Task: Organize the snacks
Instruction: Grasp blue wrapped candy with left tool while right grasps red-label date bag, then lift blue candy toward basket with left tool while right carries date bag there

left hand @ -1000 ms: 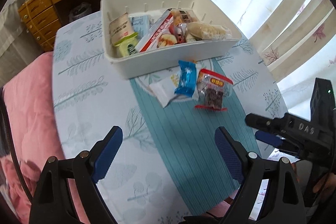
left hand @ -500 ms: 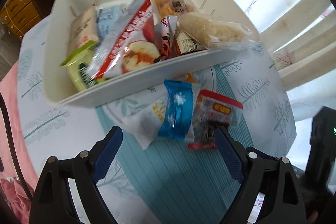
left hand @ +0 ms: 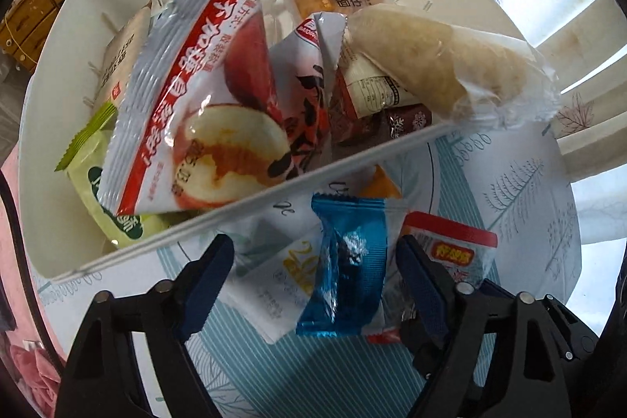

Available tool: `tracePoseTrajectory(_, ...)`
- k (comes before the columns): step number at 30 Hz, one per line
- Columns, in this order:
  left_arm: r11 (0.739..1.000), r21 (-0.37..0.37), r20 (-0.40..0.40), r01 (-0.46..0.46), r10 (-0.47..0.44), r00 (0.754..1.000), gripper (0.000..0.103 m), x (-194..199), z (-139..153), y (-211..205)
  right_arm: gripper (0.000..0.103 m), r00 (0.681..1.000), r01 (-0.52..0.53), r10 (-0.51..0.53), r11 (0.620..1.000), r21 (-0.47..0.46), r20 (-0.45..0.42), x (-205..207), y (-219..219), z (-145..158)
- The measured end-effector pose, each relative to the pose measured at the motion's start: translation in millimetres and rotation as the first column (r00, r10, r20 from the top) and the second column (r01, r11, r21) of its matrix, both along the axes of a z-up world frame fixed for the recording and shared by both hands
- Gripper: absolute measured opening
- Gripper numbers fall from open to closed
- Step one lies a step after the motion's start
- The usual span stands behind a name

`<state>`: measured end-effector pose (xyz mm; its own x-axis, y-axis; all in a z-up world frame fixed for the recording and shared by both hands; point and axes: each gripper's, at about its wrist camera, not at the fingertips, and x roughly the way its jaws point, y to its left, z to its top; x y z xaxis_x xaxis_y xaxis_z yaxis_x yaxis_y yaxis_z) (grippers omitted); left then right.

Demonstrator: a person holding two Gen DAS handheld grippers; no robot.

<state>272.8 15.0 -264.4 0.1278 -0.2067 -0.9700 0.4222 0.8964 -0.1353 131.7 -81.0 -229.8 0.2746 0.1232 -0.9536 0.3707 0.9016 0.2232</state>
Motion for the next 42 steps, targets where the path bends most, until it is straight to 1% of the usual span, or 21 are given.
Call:
tracePoseTrajectory(1,1.000,-0.004,-0.002,-0.002,0.002,1.000,0.073,1.7,-1.4,-0.6,0.075,1.000,-0.006,0.006,1.000,-0.003,-0.003,2.3,0.8,-0.9)
tracePoseTrajectory(3,1.000,-0.006,-0.007,-0.009,0.009,1.000,0.067,7.5,-5.1,-1.8,0.075,1.000,-0.015,0.015,1.000,-0.010,-0.002,7.0,1.9,-1.2)
tracePoseTrajectory(5,1.000,-0.013,-0.018,-0.018,0.017,1.000,0.055,13.2,-9.4,-2.4,0.071,1.000,-0.026,0.026,0.999,-0.024,-0.003,10.7,3.7,-1.7)
tracePoseTrajectory(8,0.999,-0.031,-0.031,-0.029,0.028,0.999,0.050,16.7,-14.6,-4.7,0.065,0.999,-0.037,0.036,0.999,-0.039,-0.009,20.9,6.5,-2.7)
tracePoseTrajectory(11,0.999,-0.043,-0.025,-0.024,0.023,0.999,0.047,17.5,-15.9,-4.5,0.064,0.999,-0.046,0.046,0.998,-0.048,-0.006,24.5,8.7,-2.1)
tracePoseTrajectory(16,0.998,-0.053,-0.030,-0.029,0.028,0.999,0.044,21.0,-15.3,-2.4,0.061,0.998,-0.056,0.055,0.997,-0.050,-0.007,28.6,14.1,-2.4)
tracePoseTrajectory(18,0.998,-0.050,-0.023,-0.033,0.032,0.999,0.044,19.2,-7.6,6.0,0.060,0.998,-0.060,0.060,0.997,-0.042,-0.006,20.2,10.8,-3.7)
tracePoseTrajectory(20,0.998,-0.048,-0.013,-0.034,0.033,0.999,0.043,21.0,-3.5,15.0,0.058,0.998,-0.065,0.064,0.997,-0.042,-0.008,23.3,14.7,-2.4)
tracePoseTrajectory(22,0.998,-0.047,-0.008,-0.035,0.035,0.999,0.040,11.8,4.6,17.4,0.057,0.998,-0.069,0.069,0.997,-0.044,-0.009,23.2,17.4,-1.2)
tracePoseTrajectory(27,0.998,-0.052,0.013,-0.044,0.045,0.999,0.035,4.4,14.8,26.3,0.057,0.998,-0.068,0.068,0.997,-0.034,-0.019,19.9,22.6,0.2)
tracePoseTrajectory(32,0.996,-0.064,0.027,-0.054,0.056,0.998,0.034,-7.4,22.7,36.7,0.056,0.998,-0.059,0.058,0.998,-0.033,-0.037,8.5,29.0,-0.6)
tracePoseTrajectory(35,0.997,-0.059,0.040,-0.058,0.060,0.997,0.034,-18.3,27.9,45.4,0.056,0.998,-0.047,0.046,0.999,-0.027,-0.037,1.8,30.5,1.8)
tracePoseTrajectory(38,0.997,-0.052,0.052,-0.061,0.064,0.997,0.034,-30.9,31.9,50.9,0.056,0.999,-0.039,0.039,0.999,-0.028,-0.027,-6.3,34.5,5.1)
tracePoseTrajectory(42,0.996,-0.053,0.065,-0.066,0.069,0.995,0.034,-50.8,46.6,63.7,0.056,0.999,-0.040,0.040,0.998,-0.040,0.001,-19.9,45.7,15.6)
